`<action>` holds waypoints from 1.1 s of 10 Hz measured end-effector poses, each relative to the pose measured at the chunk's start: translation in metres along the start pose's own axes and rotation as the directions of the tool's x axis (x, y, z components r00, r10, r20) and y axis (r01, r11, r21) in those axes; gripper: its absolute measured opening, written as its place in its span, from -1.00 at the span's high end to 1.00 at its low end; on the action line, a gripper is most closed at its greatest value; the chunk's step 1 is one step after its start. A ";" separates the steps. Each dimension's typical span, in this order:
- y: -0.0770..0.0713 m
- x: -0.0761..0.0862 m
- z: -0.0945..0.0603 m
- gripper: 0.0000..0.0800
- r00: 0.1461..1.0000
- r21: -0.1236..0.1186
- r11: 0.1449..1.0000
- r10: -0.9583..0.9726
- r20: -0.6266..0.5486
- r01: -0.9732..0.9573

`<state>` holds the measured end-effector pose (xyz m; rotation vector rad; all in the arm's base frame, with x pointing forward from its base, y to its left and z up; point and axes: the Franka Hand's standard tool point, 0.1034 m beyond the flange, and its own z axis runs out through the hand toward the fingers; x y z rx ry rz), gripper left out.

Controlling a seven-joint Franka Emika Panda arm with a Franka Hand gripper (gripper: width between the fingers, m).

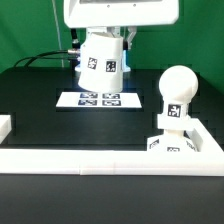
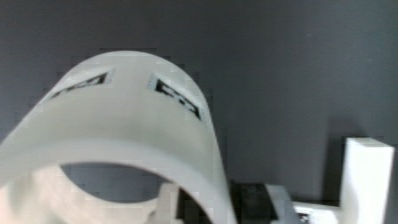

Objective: Assemble lamp

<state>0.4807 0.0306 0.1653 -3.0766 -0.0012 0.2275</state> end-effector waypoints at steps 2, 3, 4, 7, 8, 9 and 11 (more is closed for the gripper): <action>-0.020 0.013 -0.017 0.89 1.000 0.016 1.000 -0.012 0.006 0.011; -0.028 0.018 -0.026 0.89 1.000 0.018 1.000 -0.009 0.011 0.009; -0.037 0.025 -0.039 0.89 1.000 0.020 1.000 -0.004 0.019 0.004; -0.061 0.049 -0.076 0.89 0.998 0.019 0.999 0.039 0.045 -0.040; -0.067 0.061 -0.084 0.89 0.997 0.017 0.998 0.066 0.041 -0.067; -0.068 0.068 -0.084 0.89 0.996 0.015 0.997 0.078 0.034 -0.079; -0.067 0.067 -0.079 0.89 0.996 0.012 0.997 0.080 0.042 -0.080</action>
Offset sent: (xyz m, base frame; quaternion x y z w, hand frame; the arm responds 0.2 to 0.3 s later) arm 0.0328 0.0365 0.0393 0.0265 -0.0289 0.0348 0.9986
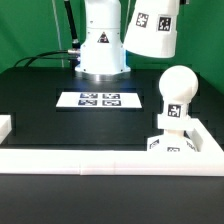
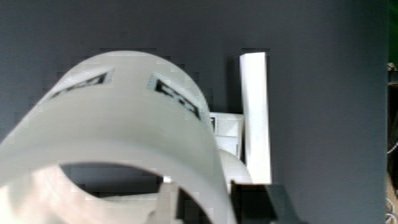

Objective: Assemble lamp

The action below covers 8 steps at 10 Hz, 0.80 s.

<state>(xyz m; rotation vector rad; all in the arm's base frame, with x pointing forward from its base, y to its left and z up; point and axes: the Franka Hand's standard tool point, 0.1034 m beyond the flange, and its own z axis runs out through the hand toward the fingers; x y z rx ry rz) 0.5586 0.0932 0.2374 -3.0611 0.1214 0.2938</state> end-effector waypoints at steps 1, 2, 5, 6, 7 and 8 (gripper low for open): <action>0.000 0.000 0.001 0.89 1.000 0.000 1.000 0.000 0.001 0.000; 0.000 0.000 0.001 0.89 1.000 -0.001 1.000 0.000 0.002 0.000; -0.006 0.009 -0.002 0.89 1.000 0.000 1.000 -0.005 0.001 0.005; -0.012 0.021 -0.005 0.89 1.000 0.000 1.000 -0.011 -0.013 0.011; -0.016 0.032 -0.005 0.89 1.000 -0.002 1.000 -0.016 -0.022 0.016; -0.020 0.039 -0.001 0.89 1.000 -0.004 1.000 -0.019 -0.023 0.019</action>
Offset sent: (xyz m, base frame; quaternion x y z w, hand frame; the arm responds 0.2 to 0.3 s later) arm 0.0000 0.0000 0.0000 0.0000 0.0000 0.0000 1.0000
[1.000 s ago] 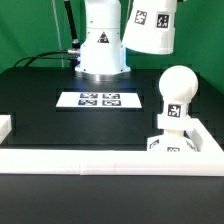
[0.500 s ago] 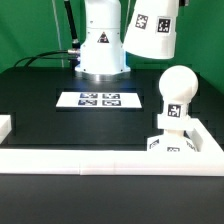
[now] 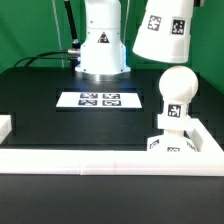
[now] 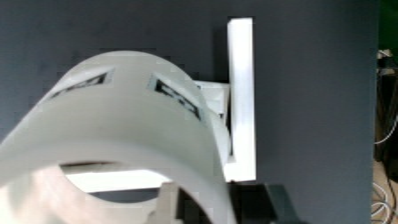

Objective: Assemble lamp

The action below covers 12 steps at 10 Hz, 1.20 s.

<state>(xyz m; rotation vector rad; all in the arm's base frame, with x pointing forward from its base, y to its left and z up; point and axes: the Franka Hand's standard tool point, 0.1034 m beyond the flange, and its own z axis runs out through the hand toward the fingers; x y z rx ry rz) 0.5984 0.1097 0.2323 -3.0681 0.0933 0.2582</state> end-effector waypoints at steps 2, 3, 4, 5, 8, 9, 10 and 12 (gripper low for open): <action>-0.008 0.007 0.008 0.89 1.000 -0.002 1.000 -0.006 -0.001 0.006; -0.011 0.011 0.014 0.89 1.000 -0.003 1.000 -0.007 -0.001 0.007; -0.013 0.012 0.019 0.89 1.000 -0.006 1.000 -0.002 -0.001 0.002; -0.016 0.012 0.025 0.89 1.000 -0.008 1.000 -0.004 0.006 0.005; -0.021 0.018 0.044 0.89 1.000 -0.012 1.000 -0.014 0.001 0.014; -0.021 0.019 0.050 0.89 1.000 -0.014 1.000 -0.015 0.005 0.015; -0.022 0.021 0.056 0.89 1.000 -0.014 1.000 -0.018 -0.002 0.018; -0.024 0.022 0.065 0.89 1.000 -0.016 1.000 -0.020 -0.001 0.020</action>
Offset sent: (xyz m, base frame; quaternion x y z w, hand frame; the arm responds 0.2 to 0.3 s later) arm 0.0155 0.0185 -0.0114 0.0096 0.0109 0.0271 0.9995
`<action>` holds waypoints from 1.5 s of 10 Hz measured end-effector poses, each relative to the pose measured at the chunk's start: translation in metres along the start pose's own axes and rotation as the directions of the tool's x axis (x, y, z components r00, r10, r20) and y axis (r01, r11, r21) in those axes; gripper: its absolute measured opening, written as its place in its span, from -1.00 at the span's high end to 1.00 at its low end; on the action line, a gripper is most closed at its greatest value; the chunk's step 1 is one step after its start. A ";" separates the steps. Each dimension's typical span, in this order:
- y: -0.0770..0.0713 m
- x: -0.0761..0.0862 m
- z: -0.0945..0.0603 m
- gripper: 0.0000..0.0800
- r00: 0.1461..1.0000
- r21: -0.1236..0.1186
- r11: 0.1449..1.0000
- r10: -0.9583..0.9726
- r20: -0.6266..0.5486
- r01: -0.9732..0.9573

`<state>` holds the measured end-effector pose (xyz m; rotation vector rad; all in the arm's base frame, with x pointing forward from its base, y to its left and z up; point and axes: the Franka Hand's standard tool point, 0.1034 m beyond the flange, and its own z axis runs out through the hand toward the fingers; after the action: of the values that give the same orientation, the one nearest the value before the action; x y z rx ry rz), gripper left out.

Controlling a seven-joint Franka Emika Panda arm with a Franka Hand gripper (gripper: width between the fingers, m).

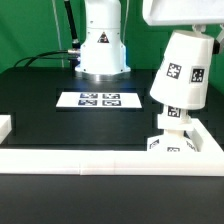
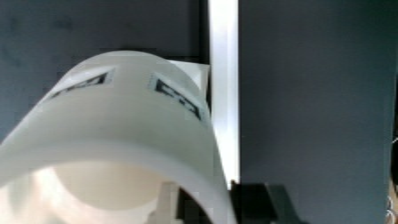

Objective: Assemble lamp

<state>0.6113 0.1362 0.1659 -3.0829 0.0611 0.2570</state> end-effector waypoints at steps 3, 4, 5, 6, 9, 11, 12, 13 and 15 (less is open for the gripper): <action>0.001 0.002 0.009 0.89 1.000 -0.002 1.000 0.001 0.001 -0.001; 0.001 0.002 0.011 0.89 1.000 -0.003 1.000 0.002 0.002 -0.002; 0.001 0.001 0.013 0.89 1.000 -0.004 1.000 0.002 0.005 -0.002; 0.002 0.000 0.013 0.89 1.000 -0.004 1.000 0.002 0.006 -0.002; 0.003 0.000 0.014 0.44 1.000 -0.004 1.000 0.005 0.009 -0.005; 0.004 -0.002 0.011 0.11 1.000 -0.004 1.000 0.007 0.009 -0.007; 0.005 -0.004 0.009 -0.35 1.000 -0.003 1.000 0.008 0.010 -0.008; 0.008 -0.009 0.005 -0.62 1.000 -0.003 1.000 0.012 0.019 -0.012; 0.014 -0.026 -0.001 -0.72 0.998 -0.004 0.998 0.062 0.030 -0.062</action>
Offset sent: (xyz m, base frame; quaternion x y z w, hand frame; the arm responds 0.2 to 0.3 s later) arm -0.0007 0.0006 -0.0085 -0.0065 0.0124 -0.0046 0.9999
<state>0.5857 0.1226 0.1710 -3.0828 0.1552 0.3057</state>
